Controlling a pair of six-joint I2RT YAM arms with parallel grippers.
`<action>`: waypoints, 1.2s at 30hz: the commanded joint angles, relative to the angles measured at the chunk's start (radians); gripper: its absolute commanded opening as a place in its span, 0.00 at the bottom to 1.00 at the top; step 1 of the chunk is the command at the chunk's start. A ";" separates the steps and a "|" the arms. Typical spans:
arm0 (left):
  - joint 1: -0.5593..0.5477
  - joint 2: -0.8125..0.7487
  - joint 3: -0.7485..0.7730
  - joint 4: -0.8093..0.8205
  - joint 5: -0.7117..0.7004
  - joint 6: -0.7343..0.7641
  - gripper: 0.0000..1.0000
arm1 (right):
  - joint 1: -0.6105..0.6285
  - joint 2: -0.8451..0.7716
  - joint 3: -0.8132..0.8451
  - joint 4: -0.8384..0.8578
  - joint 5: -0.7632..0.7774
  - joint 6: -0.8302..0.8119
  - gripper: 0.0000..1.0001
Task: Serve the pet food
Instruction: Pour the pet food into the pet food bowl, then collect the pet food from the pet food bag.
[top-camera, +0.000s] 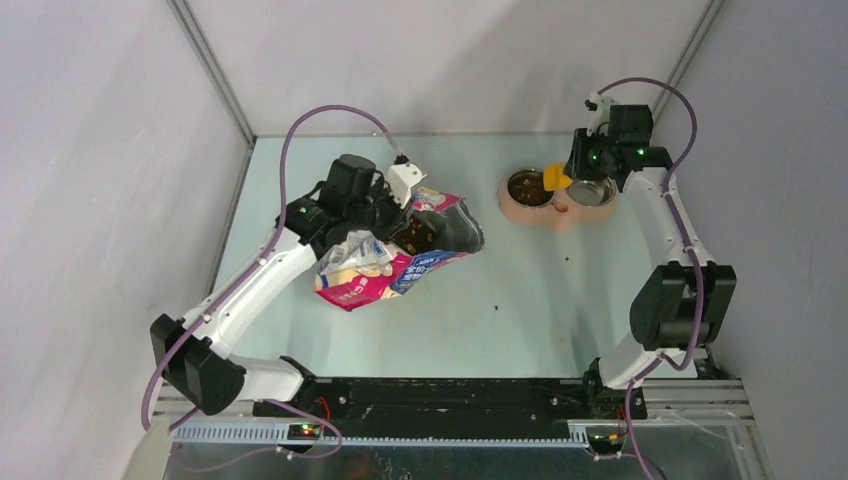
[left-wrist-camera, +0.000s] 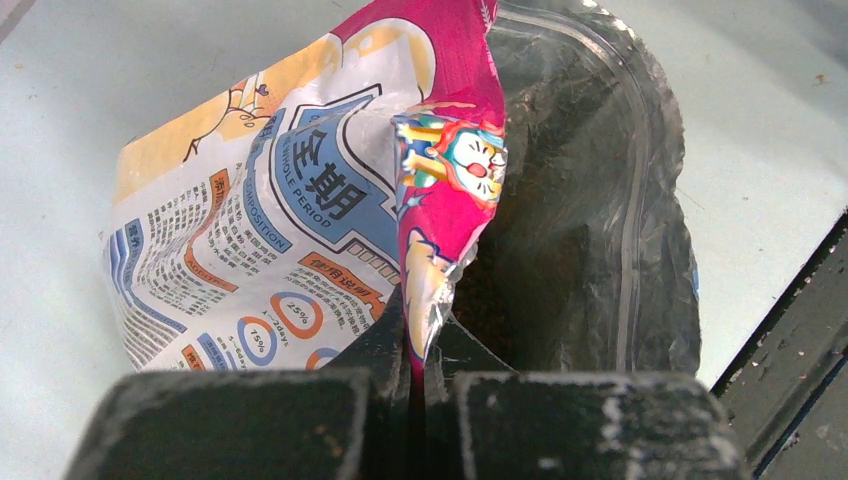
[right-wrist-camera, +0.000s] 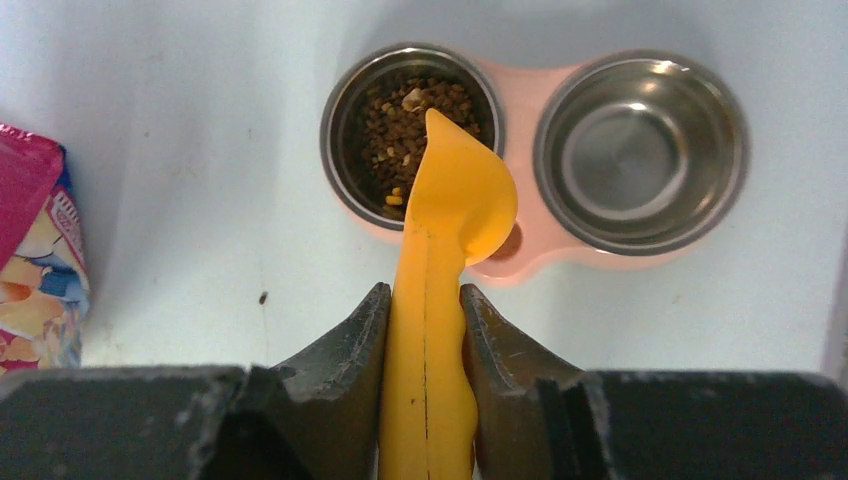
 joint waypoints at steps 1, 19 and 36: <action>-0.011 -0.063 -0.001 0.021 0.082 -0.006 0.00 | 0.012 -0.064 0.038 0.028 0.136 -0.069 0.00; -0.011 -0.058 -0.008 0.048 0.018 -0.032 0.00 | -0.045 -0.270 0.212 -0.085 -0.488 0.107 0.00; -0.011 -0.047 0.005 0.047 -0.025 -0.037 0.00 | 0.164 -0.420 0.062 -0.080 -0.753 0.074 0.00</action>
